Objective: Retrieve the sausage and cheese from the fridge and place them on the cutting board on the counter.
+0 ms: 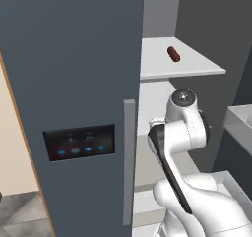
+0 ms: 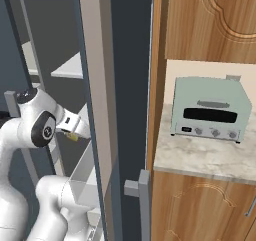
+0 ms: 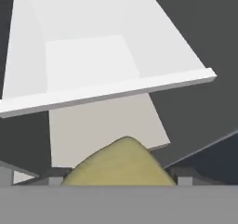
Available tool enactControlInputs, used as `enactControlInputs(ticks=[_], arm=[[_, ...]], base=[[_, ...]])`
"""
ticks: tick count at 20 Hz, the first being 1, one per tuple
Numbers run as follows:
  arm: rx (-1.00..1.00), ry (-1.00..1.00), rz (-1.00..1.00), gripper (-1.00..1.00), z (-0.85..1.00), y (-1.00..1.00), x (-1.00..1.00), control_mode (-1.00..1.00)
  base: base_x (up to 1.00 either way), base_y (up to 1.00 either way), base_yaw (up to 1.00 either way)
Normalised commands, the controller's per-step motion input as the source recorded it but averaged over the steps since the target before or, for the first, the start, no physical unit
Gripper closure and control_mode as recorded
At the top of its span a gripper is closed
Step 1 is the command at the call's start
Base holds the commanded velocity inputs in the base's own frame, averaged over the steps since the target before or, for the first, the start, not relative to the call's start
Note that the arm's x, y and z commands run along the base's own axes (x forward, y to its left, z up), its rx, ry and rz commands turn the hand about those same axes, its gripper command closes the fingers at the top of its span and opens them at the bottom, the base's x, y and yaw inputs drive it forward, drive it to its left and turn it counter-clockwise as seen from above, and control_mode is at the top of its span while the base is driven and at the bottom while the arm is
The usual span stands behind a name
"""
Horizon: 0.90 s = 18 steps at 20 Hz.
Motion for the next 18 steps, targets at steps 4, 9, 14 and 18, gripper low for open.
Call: enactControlInputs(ticks=[4, 9, 14, 18], arm=[[-0.01, 0.33, 0.00, 1.00, 1.00, 0.02, -0.77, -1.00], [-0.04, 0.18, 0.00, 1.00, 0.88, 0.00, -0.82, -1.00], [-0.08, -0.06, -0.05, 1.00, 0.28, 0.01, -0.18, -1.00], [-0.01, -0.11, -0.02, 1.00, 0.10, 0.00, -0.06, -1.00]], base=[[0.00, 0.00, 0.00], [0.00, 0.00, 0.00], [0.00, 0.00, 0.00], [0.00, 0.00, 0.00]])
